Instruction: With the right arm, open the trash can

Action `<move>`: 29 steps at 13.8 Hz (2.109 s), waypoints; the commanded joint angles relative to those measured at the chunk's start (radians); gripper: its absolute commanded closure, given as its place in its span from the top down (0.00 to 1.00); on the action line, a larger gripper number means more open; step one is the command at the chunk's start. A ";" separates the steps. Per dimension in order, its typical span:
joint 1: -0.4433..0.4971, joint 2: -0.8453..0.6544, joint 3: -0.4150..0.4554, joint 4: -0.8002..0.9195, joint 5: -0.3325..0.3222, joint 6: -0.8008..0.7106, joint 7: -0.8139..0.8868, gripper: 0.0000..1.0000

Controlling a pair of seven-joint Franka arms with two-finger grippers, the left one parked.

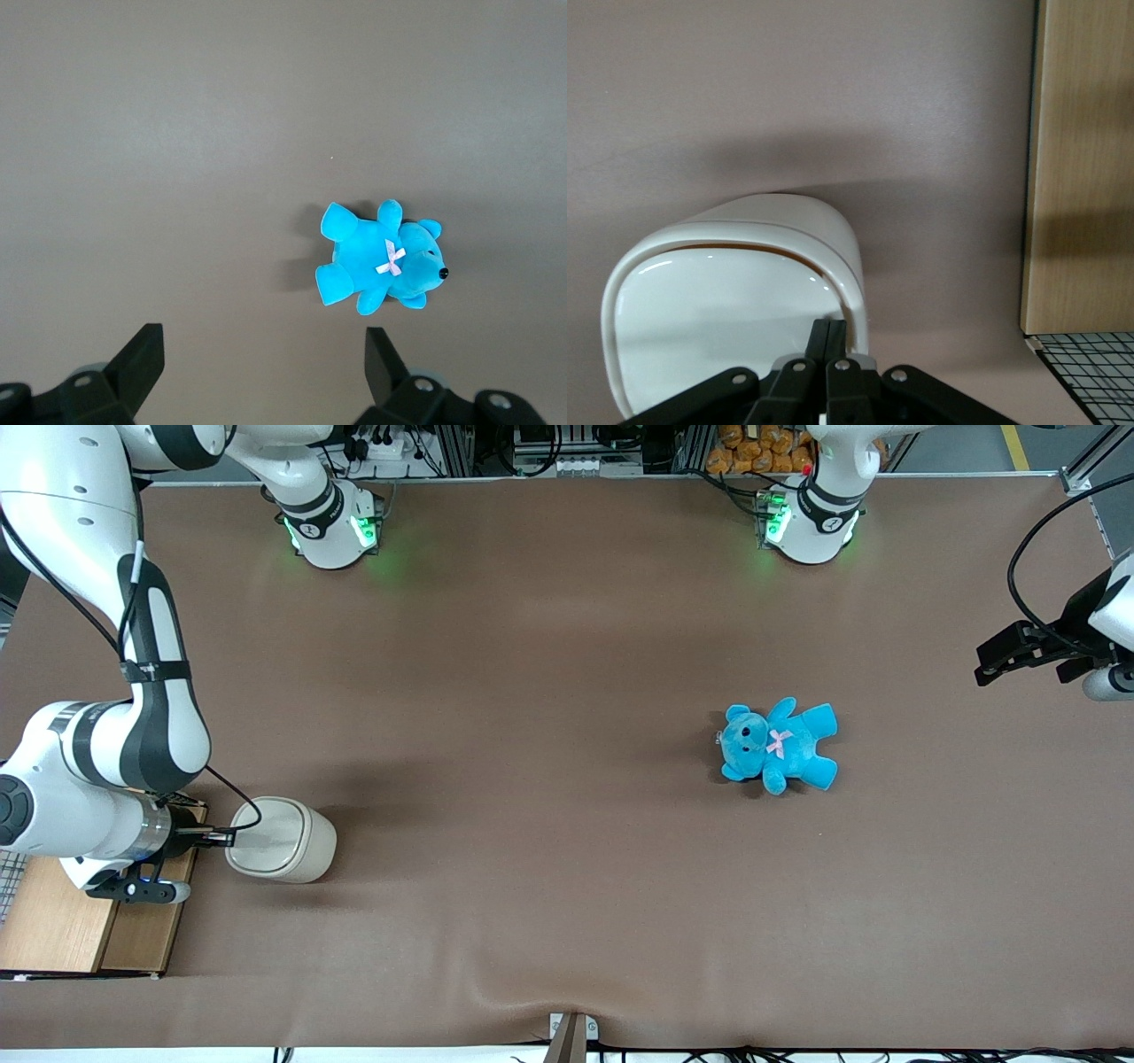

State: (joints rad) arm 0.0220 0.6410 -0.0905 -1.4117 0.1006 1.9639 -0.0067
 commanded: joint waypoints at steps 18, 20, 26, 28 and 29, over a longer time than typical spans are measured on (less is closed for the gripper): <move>0.010 -0.032 0.006 -0.001 0.021 -0.032 0.010 0.00; 0.012 -0.032 0.006 0.068 0.018 -0.133 0.011 0.00; 0.010 -0.063 0.009 0.169 0.016 -0.307 0.031 0.28; 0.004 -0.081 0.008 0.178 0.021 -0.326 0.030 1.00; 0.003 -0.096 0.006 0.178 0.022 -0.326 0.027 1.00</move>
State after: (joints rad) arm 0.0335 0.5744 -0.0857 -1.2406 0.1111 1.6594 0.0085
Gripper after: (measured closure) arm 0.789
